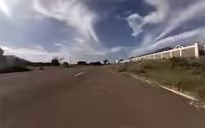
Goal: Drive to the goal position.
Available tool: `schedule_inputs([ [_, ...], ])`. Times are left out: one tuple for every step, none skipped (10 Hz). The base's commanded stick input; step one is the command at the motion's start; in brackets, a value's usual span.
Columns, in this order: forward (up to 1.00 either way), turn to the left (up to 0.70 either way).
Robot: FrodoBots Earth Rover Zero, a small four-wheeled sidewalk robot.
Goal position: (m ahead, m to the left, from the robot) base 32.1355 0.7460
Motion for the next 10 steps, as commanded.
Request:
schedule_inputs([
  [0.85, 0.0],
  [0.85, 0.0],
  [0.85, 0.0],
  [0.85, 0.0],
  [0.85, 0.0],
  [0.85, 0.0],
  [0.85, 0.0],
  [0.85, 0.0],
  [0.85, 0.0],
  [0.85, 0.0],
])
